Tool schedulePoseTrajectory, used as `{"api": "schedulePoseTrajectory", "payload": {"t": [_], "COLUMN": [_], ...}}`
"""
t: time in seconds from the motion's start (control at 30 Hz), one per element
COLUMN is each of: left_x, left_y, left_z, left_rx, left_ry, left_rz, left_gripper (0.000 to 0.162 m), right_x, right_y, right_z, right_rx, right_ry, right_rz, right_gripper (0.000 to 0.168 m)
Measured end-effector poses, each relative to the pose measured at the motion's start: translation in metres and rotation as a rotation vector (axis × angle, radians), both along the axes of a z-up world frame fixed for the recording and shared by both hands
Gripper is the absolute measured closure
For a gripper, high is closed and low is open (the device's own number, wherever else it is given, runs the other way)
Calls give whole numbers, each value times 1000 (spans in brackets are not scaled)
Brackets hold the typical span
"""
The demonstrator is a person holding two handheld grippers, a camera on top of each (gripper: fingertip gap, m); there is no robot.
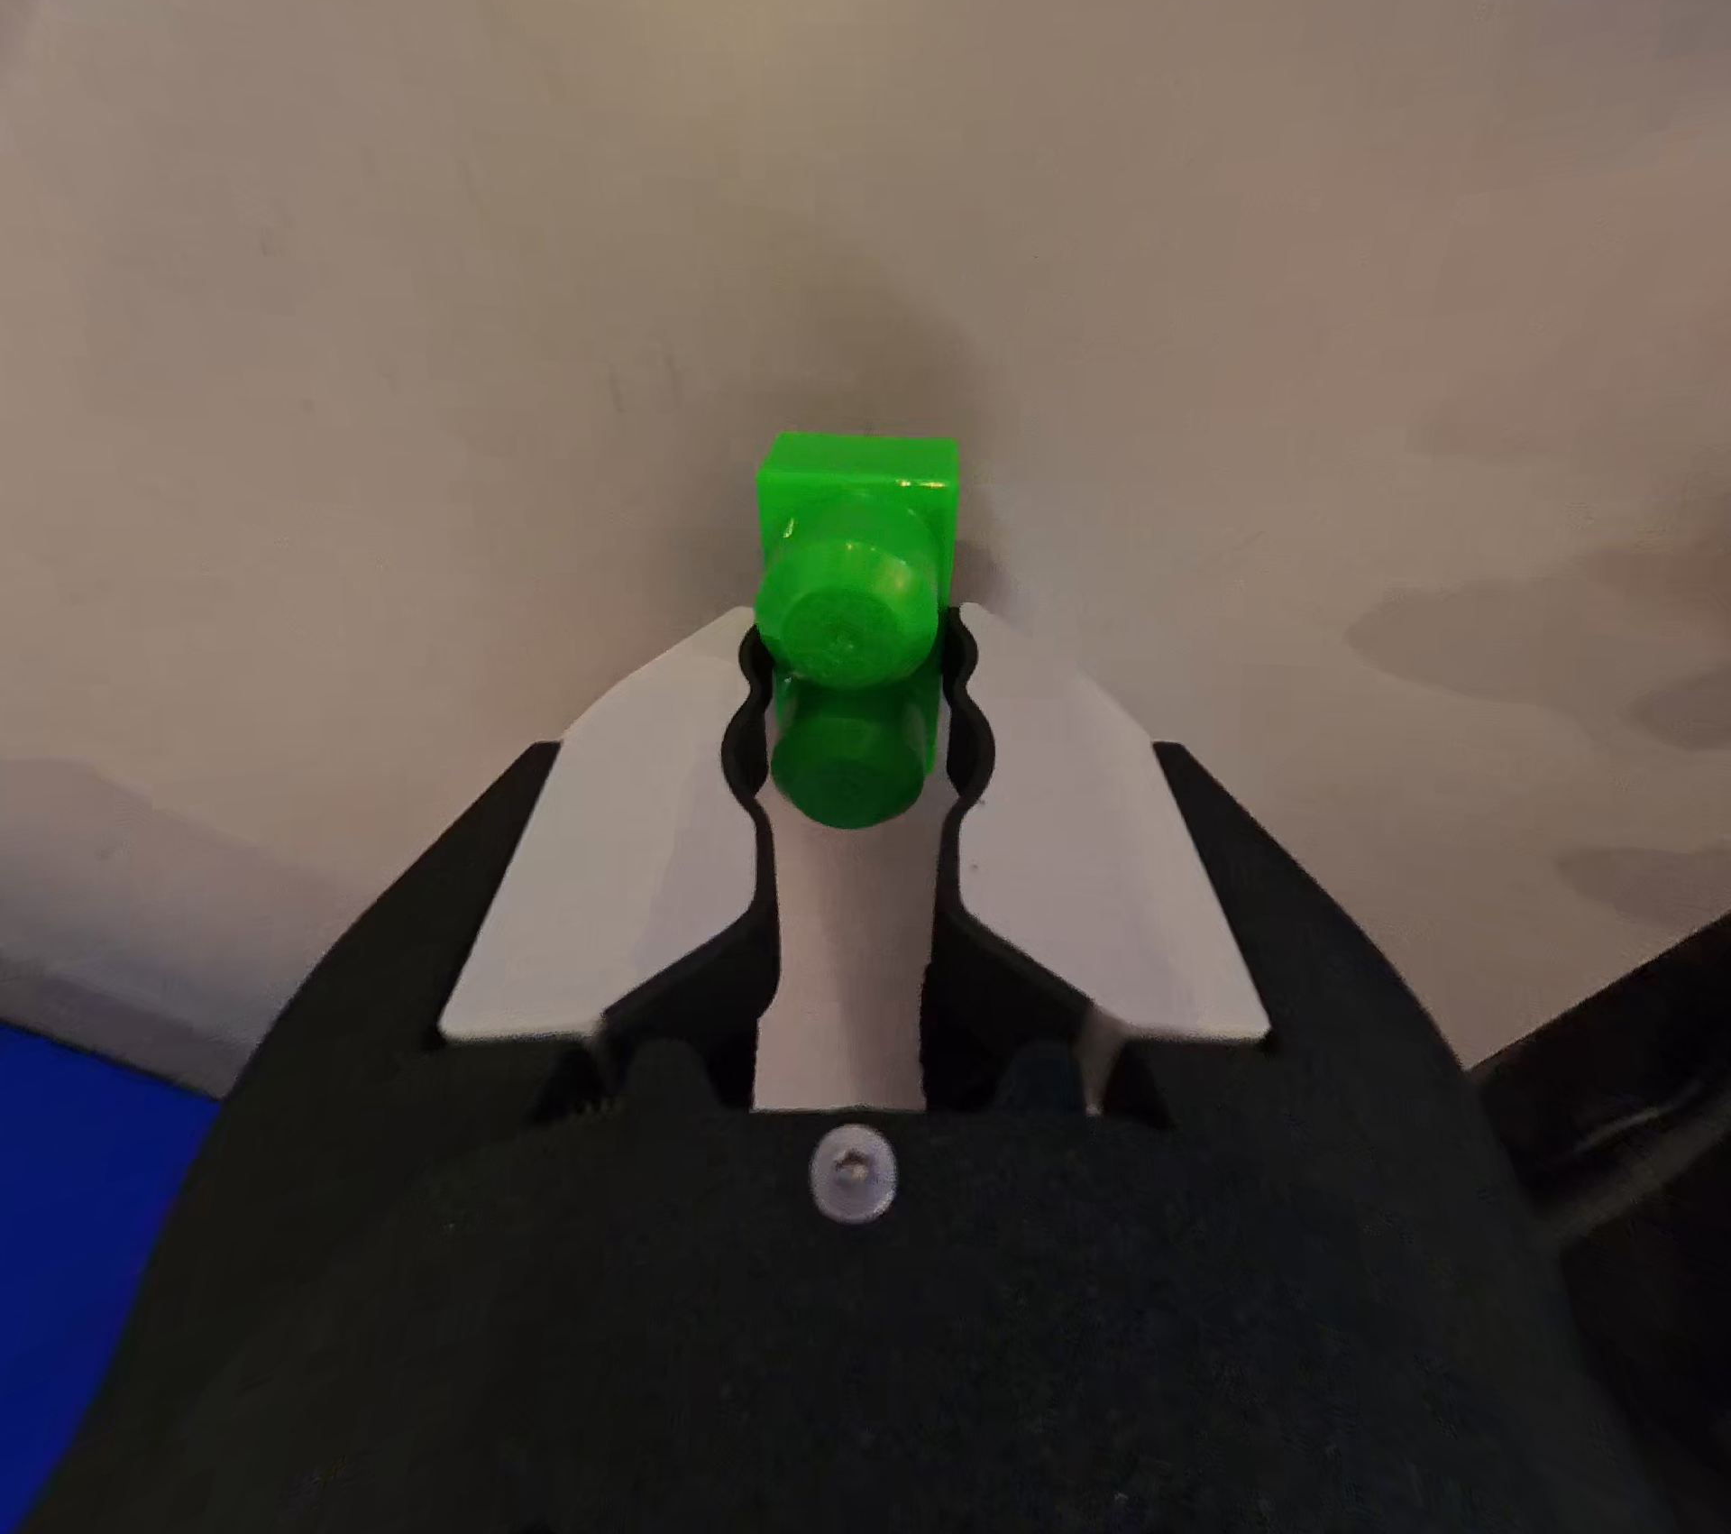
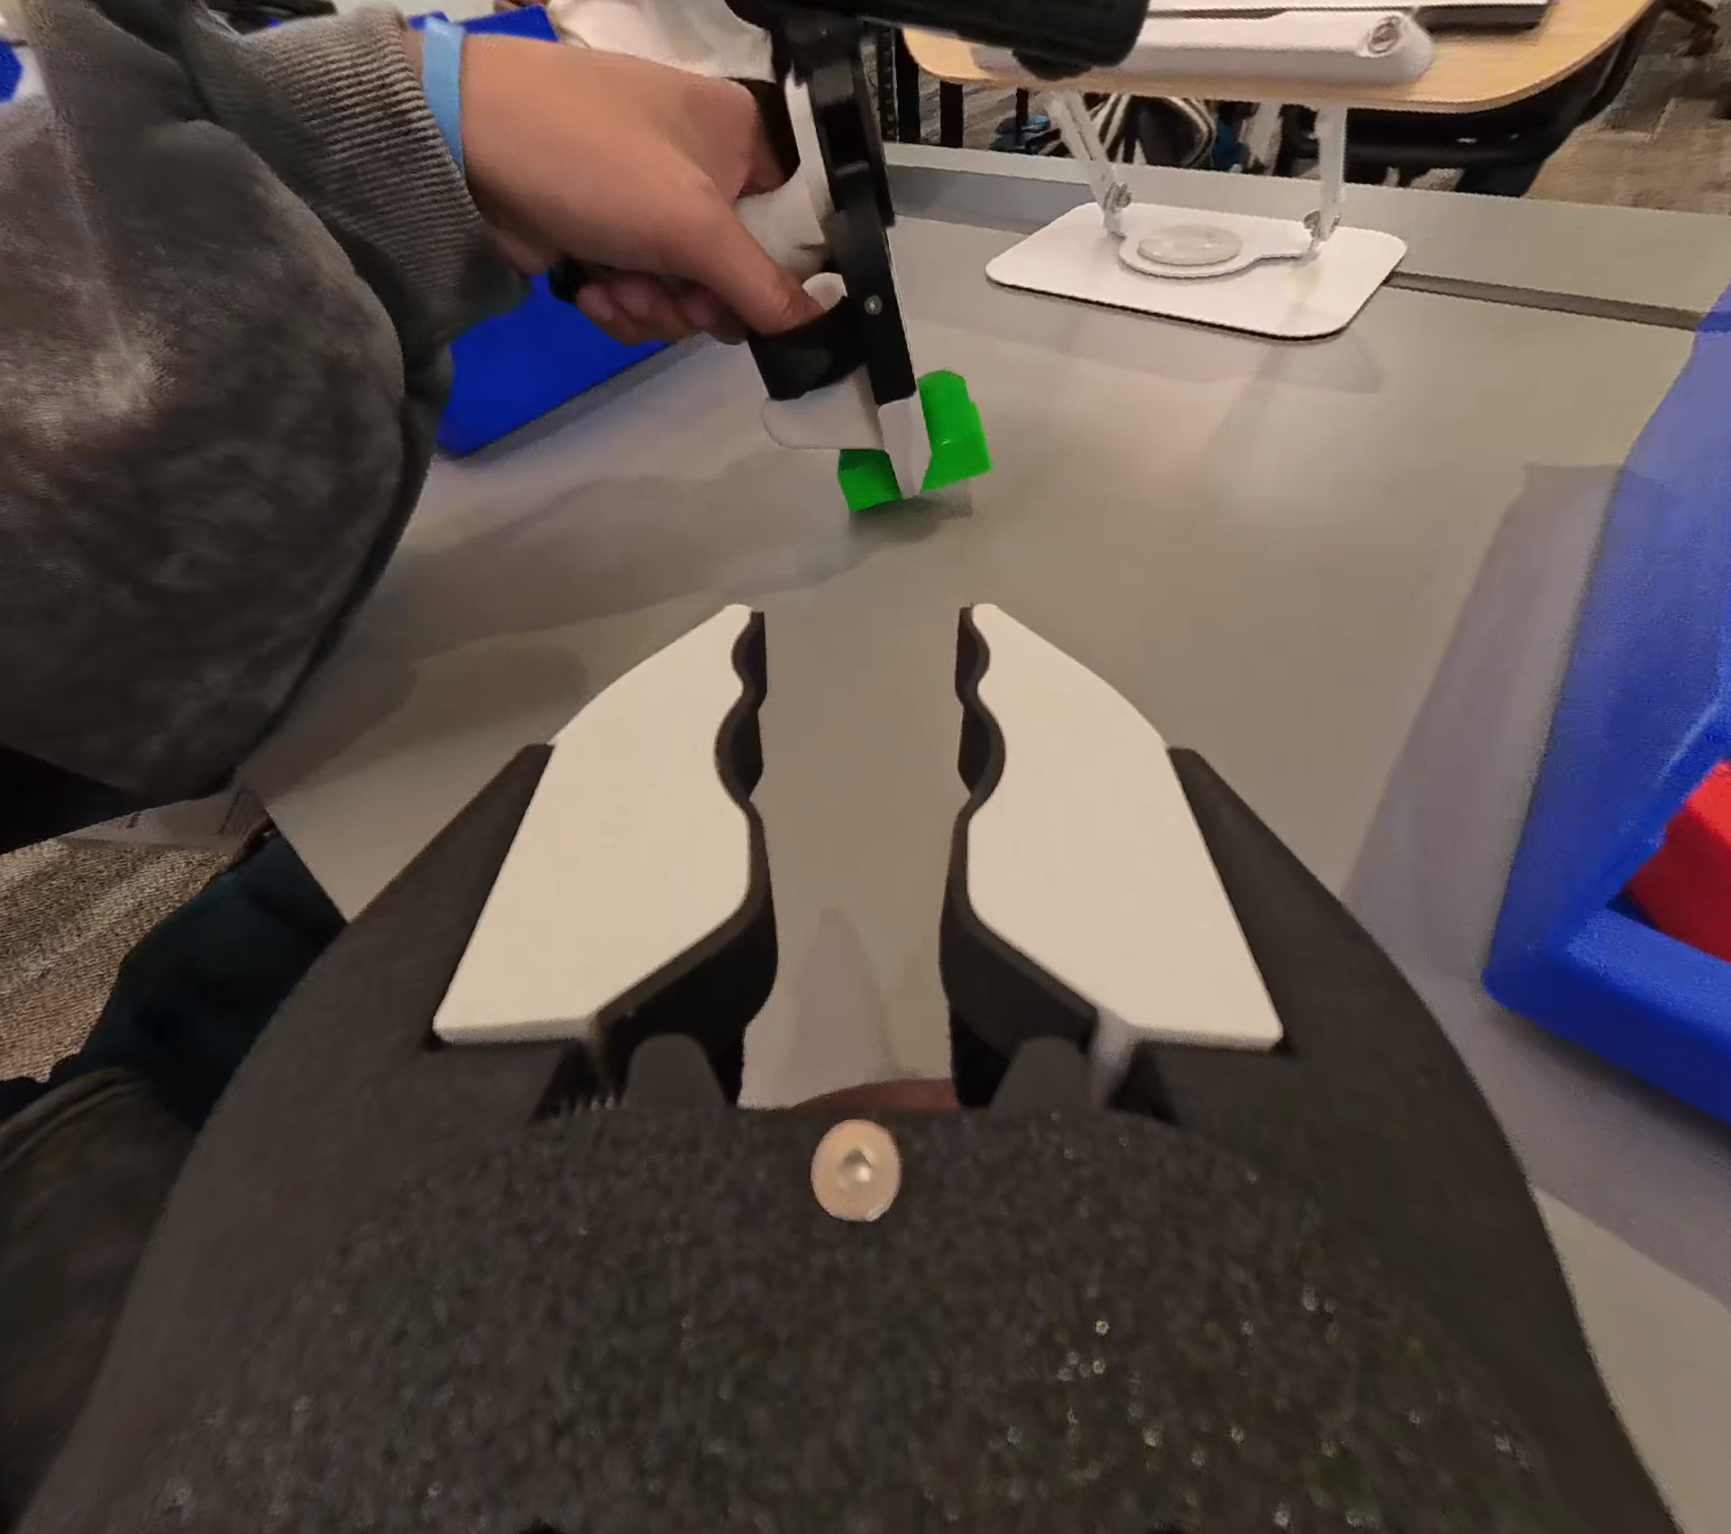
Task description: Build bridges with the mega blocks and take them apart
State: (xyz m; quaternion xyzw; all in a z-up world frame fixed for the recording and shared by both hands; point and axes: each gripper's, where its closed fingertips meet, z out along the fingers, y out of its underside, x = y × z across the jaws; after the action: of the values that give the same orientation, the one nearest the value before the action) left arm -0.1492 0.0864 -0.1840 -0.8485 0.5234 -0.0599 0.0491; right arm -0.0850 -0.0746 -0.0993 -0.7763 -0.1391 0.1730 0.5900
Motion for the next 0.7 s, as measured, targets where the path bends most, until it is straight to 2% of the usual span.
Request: {"api": "schedulePoseTrajectory", "payload": {"t": [0.2, 0.33, 0.47, 0.57, 0.7], "left_x": [6, 7, 0, -19, -41], "left_y": [5, 10, 15, 14, -27], "left_z": [-9, -8, 1, 24, 57], "left_rx": [12, 34, 80, 181, 220], "left_ry": [0, -25, -94, -236, -621], "left_rz": [7, 25, 49, 97, 182], "left_gripper": [128, 127, 113, 106, 107], "right_x": [3, 1, -2, -1, 0], "right_y": [0, 3, 4, 3, 4], "right_z": [-9, -20, -25, -27, -31], "right_rx": [-61, -95, -110, -118, -123], "right_ry": [69, 43, 27, 13, -3], "right_rz": [16, 9, 15, 9, 0], "right_gripper": [127, 124, 124, 124, 124]}}
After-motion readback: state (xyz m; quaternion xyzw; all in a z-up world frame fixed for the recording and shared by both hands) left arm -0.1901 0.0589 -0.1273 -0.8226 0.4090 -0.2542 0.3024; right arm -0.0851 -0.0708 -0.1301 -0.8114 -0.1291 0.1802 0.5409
